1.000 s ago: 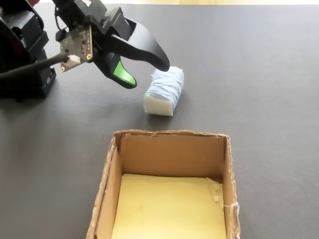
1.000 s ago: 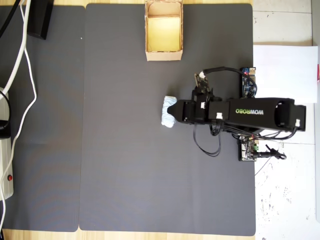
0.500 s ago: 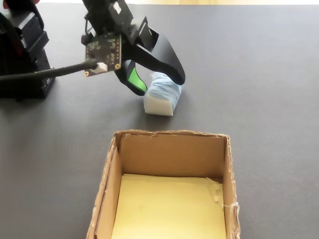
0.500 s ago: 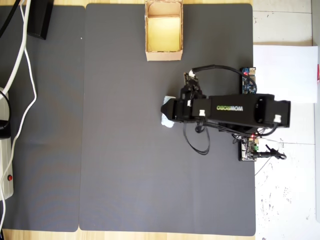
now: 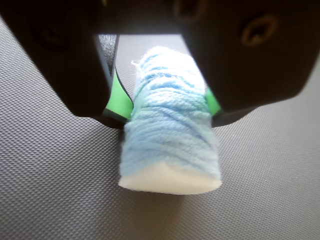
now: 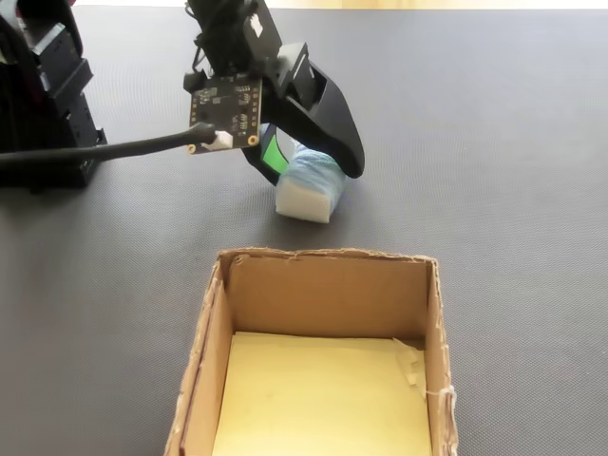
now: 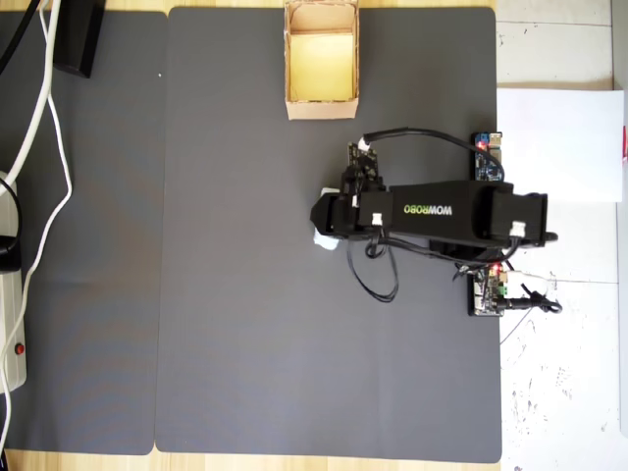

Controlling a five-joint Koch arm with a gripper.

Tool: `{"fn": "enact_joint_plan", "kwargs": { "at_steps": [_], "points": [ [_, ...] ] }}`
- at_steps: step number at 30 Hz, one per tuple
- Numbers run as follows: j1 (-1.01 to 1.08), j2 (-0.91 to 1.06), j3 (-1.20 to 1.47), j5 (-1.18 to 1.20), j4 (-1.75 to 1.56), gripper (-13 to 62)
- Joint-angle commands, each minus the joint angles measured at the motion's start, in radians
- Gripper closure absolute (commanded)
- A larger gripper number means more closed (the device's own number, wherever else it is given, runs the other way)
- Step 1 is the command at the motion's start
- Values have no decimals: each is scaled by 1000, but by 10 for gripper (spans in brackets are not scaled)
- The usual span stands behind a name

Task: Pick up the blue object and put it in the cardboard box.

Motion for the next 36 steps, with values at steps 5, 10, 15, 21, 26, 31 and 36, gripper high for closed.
{"fn": "enact_joint_plan", "kwargs": {
  "at_steps": [5,10,15,21,26,31,36],
  "points": [
    [5,-9,-26,-17,-63,367],
    [2,29,9,-17,-149,372],
    [5,106,74,-9,-232,372],
    [18,216,187,-3,-377,372],
    [34,324,287,-3,-495,372],
    [41,454,394,-3,-589,372],
    [54,538,437,-5,-595,372]
  ]
}}
